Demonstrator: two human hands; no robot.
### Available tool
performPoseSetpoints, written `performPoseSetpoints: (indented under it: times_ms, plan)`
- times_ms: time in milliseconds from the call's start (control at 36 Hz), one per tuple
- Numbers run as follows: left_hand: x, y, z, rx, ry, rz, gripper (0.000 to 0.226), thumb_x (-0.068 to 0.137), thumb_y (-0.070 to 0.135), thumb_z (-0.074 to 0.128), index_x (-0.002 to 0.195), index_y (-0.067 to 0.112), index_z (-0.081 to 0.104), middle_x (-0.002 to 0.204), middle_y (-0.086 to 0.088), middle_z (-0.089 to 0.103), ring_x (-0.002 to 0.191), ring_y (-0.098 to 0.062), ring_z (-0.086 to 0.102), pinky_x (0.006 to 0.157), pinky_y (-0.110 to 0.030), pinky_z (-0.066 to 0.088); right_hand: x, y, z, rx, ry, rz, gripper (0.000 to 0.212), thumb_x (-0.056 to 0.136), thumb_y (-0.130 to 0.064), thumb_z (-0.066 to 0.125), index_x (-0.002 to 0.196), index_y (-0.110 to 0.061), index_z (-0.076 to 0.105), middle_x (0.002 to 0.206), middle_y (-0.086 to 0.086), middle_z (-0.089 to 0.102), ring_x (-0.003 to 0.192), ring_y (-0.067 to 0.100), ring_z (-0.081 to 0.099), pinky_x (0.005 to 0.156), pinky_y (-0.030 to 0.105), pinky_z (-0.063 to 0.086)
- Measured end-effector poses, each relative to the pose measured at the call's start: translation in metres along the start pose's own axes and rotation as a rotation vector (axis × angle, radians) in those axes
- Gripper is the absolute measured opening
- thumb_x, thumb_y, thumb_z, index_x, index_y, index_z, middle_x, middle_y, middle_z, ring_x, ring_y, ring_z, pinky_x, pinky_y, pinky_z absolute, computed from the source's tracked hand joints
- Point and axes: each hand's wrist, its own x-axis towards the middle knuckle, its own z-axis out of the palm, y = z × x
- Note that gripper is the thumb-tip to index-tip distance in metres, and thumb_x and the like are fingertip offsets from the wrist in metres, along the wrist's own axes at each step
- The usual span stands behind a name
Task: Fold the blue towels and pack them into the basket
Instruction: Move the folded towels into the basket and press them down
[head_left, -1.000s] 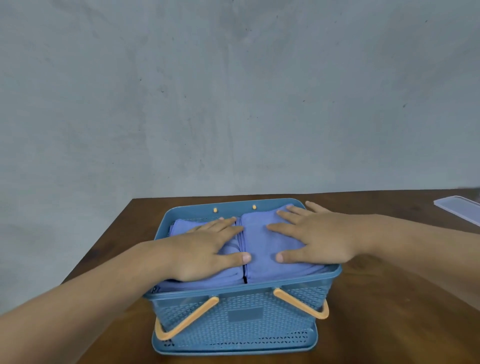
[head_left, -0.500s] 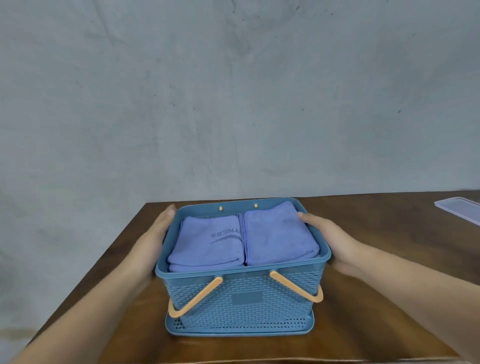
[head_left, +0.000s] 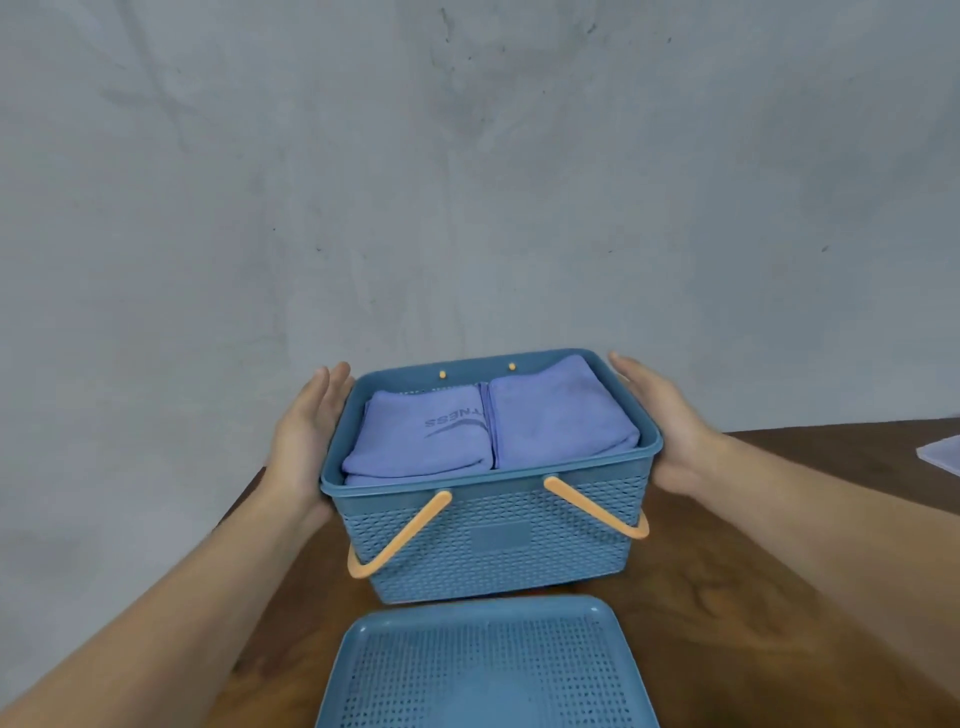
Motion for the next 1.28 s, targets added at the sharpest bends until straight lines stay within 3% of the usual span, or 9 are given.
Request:
performPoseSetpoints:
  times_ms: [83, 278, 361, 528, 722, 861, 1083, 1194, 1278]
  plan:
    - [0.044, -0.012, 0.002, -0.015, -0.007, -0.016, 0.065, 0.107, 0.058, 0.045, 0.163, 0.027, 0.038, 0.168, 0.005, 0.039, 0.15, -0.018, 0.045, 0.127, -0.047, 0.029, 0.042, 0.002, -0.01, 0.01, 0.025, -0.002, 0.088, 0.071, -0.05, 0.084, 0.141, -0.001, 0.062, 0.139, 0.033, 0.059, 0.114, 0.038, 0.061, 0.087, 0.042, 0.052]
    - [0.1, -0.05, 0.0, -0.012, -0.016, -0.054, 0.062, 0.108, 0.055, 0.043, 0.163, 0.026, 0.039, 0.16, 0.004, 0.046, 0.144, -0.021, 0.051, 0.123, -0.046, 0.035, 0.11, 0.034, -0.043, 0.036, 0.055, 0.057, 0.046, 0.103, -0.043, 0.057, 0.119, -0.005, 0.077, 0.128, 0.024, 0.071, 0.108, 0.034, 0.071, 0.089, 0.042, 0.055]
    - [0.111, -0.065, -0.006, -0.003, -0.009, -0.066, 0.063, 0.107, 0.054, 0.044, 0.162, 0.024, 0.041, 0.16, 0.002, 0.049, 0.142, -0.022, 0.054, 0.119, -0.044, 0.04, 0.122, 0.042, -0.047, 0.015, 0.034, 0.074, 0.046, 0.106, -0.043, 0.052, 0.099, -0.011, 0.084, 0.114, 0.019, 0.077, 0.095, 0.028, 0.076, 0.081, 0.039, 0.054]
    - [0.114, -0.079, -0.014, 0.002, 0.033, -0.1, 0.06, 0.11, 0.051, 0.04, 0.163, 0.023, 0.039, 0.16, 0.002, 0.048, 0.143, -0.021, 0.052, 0.117, -0.043, 0.04, 0.129, 0.05, -0.049, -0.008, 0.072, 0.094, 0.044, 0.105, -0.037, 0.052, 0.09, -0.01, 0.083, 0.099, 0.017, 0.078, 0.084, 0.027, 0.076, 0.073, 0.036, 0.057]
    - [0.07, -0.067, -0.032, 0.028, 0.014, -0.161, 0.057, 0.11, 0.047, 0.039, 0.161, 0.022, 0.04, 0.154, 0.0, 0.057, 0.141, -0.025, 0.055, 0.115, -0.049, 0.041, 0.09, 0.042, -0.055, -0.191, 0.051, 0.073, 0.046, 0.111, -0.05, 0.038, 0.136, -0.026, 0.068, 0.134, 0.001, 0.073, 0.129, 0.026, 0.065, 0.115, 0.046, 0.042]
    - [0.017, -0.07, -0.051, 0.134, 0.0, -0.232, 0.05, 0.109, 0.049, 0.041, 0.153, 0.027, 0.051, 0.155, 0.002, 0.056, 0.145, -0.022, 0.049, 0.112, -0.051, 0.041, 0.048, 0.044, -0.071, -0.242, 0.049, 0.169, 0.063, 0.106, -0.065, 0.037, 0.16, -0.032, 0.042, 0.163, -0.009, 0.045, 0.15, 0.02, 0.042, 0.124, 0.051, 0.031]
    - [-0.086, -0.087, -0.085, 1.093, 0.149, -0.429, 0.053, 0.106, 0.054, 0.053, 0.143, 0.017, 0.06, 0.139, -0.005, 0.063, 0.124, -0.026, 0.06, 0.105, -0.046, 0.052, -0.046, 0.087, -0.065, -0.532, 0.242, 0.381, 0.066, 0.105, -0.059, 0.051, 0.154, -0.015, 0.047, 0.143, 0.009, 0.057, 0.12, 0.031, 0.062, 0.094, 0.05, 0.056]
    - [-0.122, -0.098, -0.09, 1.078, 0.147, -0.622, 0.057, 0.102, 0.059, 0.056, 0.14, 0.017, 0.061, 0.13, -0.006, 0.065, 0.113, -0.023, 0.061, 0.078, -0.038, 0.057, -0.091, 0.12, -0.049, -0.624, 0.164, 0.55, 0.073, 0.104, -0.06, 0.053, 0.158, -0.013, 0.041, 0.149, 0.011, 0.055, 0.123, 0.029, 0.062, 0.096, 0.053, 0.056]
    - [-0.139, -0.101, -0.087, 1.026, 0.1, -0.648, 0.049, 0.101, 0.059, 0.056, 0.13, 0.021, 0.068, 0.114, 0.0, 0.077, 0.108, -0.019, 0.069, 0.087, -0.041, 0.059, -0.107, 0.126, -0.036, -0.611, 0.167, 0.543, 0.069, 0.104, -0.058, 0.054, 0.156, -0.014, 0.043, 0.143, 0.015, 0.059, 0.125, 0.033, 0.06, 0.102, 0.055, 0.054]
